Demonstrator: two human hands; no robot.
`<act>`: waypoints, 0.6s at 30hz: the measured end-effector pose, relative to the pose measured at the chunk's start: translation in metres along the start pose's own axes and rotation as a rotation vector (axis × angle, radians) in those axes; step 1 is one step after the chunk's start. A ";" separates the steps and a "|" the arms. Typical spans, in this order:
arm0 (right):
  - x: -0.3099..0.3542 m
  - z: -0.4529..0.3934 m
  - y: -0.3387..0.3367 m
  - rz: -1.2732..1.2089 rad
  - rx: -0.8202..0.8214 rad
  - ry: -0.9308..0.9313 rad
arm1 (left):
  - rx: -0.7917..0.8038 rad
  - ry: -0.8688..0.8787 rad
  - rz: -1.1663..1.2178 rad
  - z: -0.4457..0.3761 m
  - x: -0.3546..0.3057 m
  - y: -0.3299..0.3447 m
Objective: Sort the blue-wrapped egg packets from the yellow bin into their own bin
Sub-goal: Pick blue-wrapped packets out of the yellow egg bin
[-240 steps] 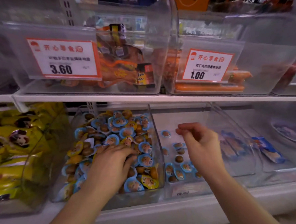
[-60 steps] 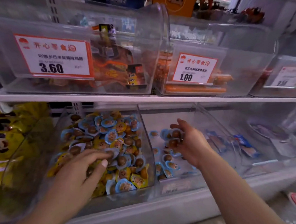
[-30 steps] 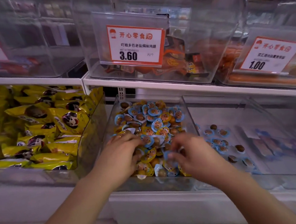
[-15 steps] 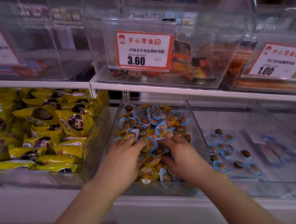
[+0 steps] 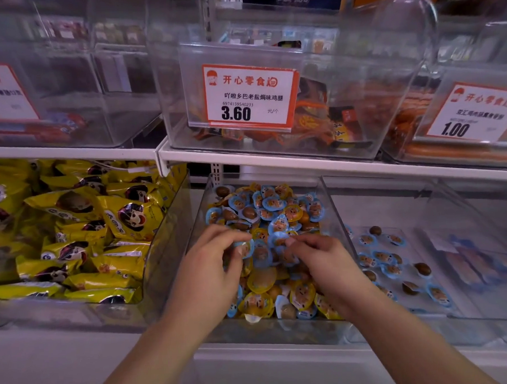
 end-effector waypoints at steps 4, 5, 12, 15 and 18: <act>-0.007 0.010 0.011 -0.528 0.057 0.235 | -0.077 -0.076 0.103 -0.001 0.002 -0.003; -0.006 0.012 0.014 -0.573 0.076 0.254 | -0.076 -0.065 0.069 -0.001 0.000 -0.002; -0.007 0.014 0.021 -0.502 0.124 0.246 | 0.274 0.064 -0.381 0.004 -0.007 0.040; -0.011 0.014 0.020 -0.530 0.092 0.236 | 0.263 0.100 -0.402 0.002 -0.011 0.043; -0.011 0.013 0.016 -0.550 0.056 0.213 | 0.112 0.076 -0.266 -0.004 -0.016 0.029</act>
Point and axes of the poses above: each hand's wrist, its own z-axis away from the middle knuckle, its own y-axis out of the palm, x = y × z, the point moved 9 cm from there along -z, towards the middle knuckle, and after that the axes turned 1 degree about z, right-handed, at the moved point
